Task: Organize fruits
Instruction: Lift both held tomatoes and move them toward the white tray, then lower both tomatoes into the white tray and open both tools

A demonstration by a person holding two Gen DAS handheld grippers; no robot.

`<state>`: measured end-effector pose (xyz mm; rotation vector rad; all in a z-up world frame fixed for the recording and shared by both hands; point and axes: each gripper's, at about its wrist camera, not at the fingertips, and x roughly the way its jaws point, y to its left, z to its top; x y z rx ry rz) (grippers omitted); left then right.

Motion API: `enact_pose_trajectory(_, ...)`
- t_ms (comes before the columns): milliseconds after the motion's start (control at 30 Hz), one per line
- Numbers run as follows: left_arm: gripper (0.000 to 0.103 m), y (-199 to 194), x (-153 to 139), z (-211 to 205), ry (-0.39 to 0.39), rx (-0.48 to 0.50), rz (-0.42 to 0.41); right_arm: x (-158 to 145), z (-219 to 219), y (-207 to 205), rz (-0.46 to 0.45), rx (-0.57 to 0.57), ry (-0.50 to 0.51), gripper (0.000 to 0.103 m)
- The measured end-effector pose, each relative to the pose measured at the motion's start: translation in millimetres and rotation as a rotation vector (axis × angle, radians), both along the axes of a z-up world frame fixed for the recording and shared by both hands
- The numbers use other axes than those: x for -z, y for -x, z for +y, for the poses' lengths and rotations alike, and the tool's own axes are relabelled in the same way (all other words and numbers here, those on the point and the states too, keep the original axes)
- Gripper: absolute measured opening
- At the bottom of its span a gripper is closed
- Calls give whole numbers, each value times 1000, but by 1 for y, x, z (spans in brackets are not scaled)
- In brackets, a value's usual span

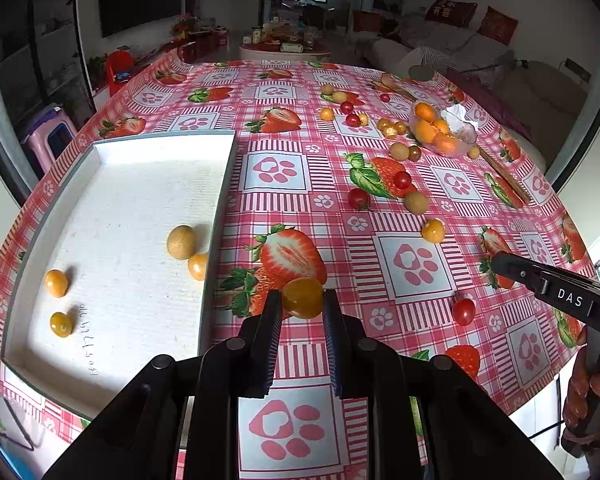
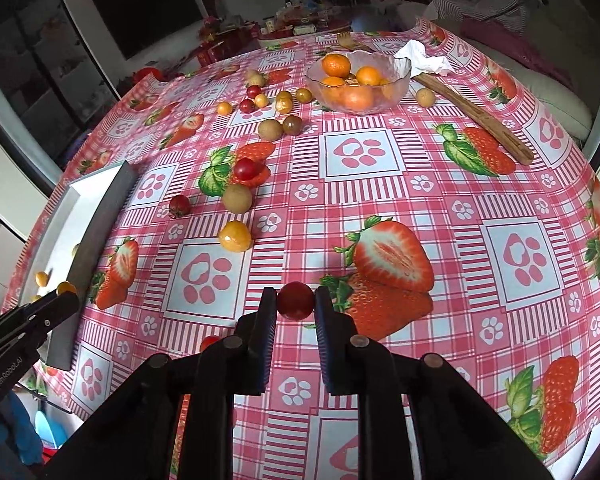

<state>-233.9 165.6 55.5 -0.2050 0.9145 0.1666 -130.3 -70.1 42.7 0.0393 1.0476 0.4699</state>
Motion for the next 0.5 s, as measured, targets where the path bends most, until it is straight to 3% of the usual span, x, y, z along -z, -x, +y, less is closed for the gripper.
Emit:
enact_pose_trajectory(233, 22, 28, -6, 47, -9, -94, -26, -23, 47, 11, 11, -96, -70, 21)
enact_pose_trajectory(500, 22, 58, -5, 104, -12, -204, -48, -38, 117, 29, 3, -230, -71, 21)
